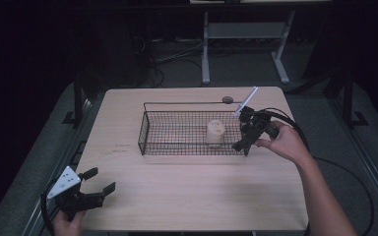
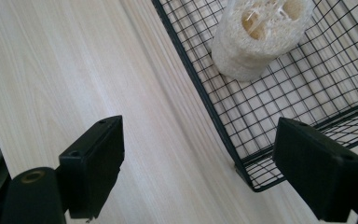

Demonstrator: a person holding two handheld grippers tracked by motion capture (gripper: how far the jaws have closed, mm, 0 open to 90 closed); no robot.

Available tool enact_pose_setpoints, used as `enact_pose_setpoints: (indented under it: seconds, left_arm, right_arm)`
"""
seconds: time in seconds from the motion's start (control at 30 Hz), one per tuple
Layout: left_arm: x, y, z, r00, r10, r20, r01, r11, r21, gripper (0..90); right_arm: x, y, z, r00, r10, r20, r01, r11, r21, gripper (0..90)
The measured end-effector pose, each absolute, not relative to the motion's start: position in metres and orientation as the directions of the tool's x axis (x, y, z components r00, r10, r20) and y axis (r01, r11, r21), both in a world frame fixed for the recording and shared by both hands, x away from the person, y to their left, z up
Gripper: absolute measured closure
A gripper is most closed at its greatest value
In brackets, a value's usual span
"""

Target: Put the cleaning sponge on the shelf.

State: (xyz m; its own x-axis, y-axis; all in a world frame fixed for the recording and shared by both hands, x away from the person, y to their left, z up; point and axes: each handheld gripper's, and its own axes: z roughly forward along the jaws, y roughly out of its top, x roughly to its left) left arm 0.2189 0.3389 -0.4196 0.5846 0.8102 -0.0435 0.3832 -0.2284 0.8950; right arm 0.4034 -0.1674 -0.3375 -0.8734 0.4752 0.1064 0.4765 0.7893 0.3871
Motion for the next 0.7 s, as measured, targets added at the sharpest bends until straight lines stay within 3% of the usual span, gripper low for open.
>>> enact_pose_setpoints:
  seconds: [0.7]
  left_arm:
    - [0.219,0.338,-0.420,0.590,0.806,-0.041,0.383,-0.236,0.893,13.8]
  right_arm:
    - [0.375,-0.183,-0.353,-0.871,0.478,0.109,0.480,0.786,0.390,15.5]
